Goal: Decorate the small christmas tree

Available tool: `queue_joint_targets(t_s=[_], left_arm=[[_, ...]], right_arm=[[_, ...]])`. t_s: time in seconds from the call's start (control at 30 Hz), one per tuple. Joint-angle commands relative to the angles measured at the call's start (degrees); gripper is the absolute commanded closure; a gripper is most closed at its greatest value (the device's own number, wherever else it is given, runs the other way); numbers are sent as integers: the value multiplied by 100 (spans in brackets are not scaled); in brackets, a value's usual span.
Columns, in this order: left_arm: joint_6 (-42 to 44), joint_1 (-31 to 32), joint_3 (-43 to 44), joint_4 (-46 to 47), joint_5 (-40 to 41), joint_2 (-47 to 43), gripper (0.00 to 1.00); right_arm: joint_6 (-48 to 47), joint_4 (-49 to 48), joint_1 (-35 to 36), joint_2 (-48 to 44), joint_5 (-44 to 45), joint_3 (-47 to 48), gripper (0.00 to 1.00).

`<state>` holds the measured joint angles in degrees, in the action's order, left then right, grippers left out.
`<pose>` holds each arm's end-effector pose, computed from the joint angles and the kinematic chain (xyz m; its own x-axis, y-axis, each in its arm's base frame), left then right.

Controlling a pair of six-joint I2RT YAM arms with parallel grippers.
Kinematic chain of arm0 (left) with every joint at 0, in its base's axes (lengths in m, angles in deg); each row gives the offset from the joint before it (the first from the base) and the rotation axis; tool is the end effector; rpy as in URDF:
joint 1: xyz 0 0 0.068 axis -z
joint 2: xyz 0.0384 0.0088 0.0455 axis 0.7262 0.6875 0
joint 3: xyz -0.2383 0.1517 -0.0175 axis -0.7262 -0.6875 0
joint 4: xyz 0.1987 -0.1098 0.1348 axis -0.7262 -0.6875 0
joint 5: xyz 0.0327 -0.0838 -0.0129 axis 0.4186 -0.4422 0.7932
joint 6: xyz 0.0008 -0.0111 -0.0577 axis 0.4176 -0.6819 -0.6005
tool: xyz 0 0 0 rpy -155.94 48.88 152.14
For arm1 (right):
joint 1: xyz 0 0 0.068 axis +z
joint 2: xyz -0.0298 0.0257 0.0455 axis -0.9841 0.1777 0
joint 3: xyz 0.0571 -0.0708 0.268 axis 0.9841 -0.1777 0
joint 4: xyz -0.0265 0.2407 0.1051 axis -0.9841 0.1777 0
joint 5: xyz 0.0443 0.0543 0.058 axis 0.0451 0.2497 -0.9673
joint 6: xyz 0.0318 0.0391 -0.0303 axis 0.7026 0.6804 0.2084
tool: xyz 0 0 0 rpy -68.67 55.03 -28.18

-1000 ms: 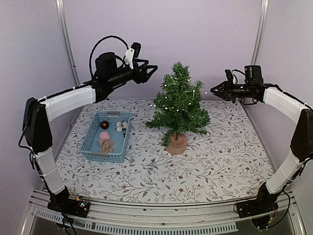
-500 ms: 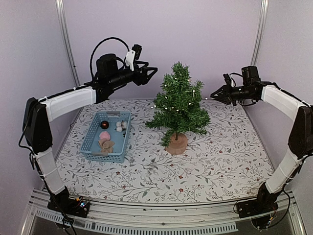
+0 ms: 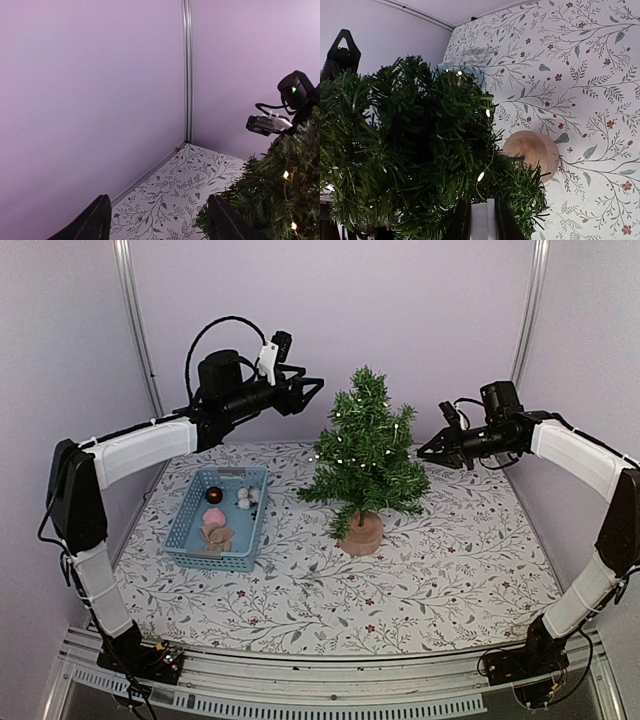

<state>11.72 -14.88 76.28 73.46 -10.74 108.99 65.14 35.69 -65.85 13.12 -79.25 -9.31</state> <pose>0.3848 -0.2547 0.3812 0.0394 -0.0365 -0.9986 0.7875 0.6162 0.0086 0.3359 0.1140 0.3248 -0.8775 0.0763 -0.4736 -0.3435 0.5890 0.7315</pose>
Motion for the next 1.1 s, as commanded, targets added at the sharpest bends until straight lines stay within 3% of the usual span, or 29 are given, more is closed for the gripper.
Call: queue_joint_targets(t_s=[0.0,0.37,0.8,1.07], left_arm=[[54,88,-17,-85,21,-83,32],[54,128,-39,-96,85,-49,33],[54,150,-24,-102,114,-27,33],[49,146,-22,-124,112,-5,33]], right_arm=[[-74,123,91,-237,-10,-193,97],[-61,49,335,-235,-98,-338,94],[-114,156,521,-173,-165,-347,71],[-79,183,537,-246,-176,-342,68]])
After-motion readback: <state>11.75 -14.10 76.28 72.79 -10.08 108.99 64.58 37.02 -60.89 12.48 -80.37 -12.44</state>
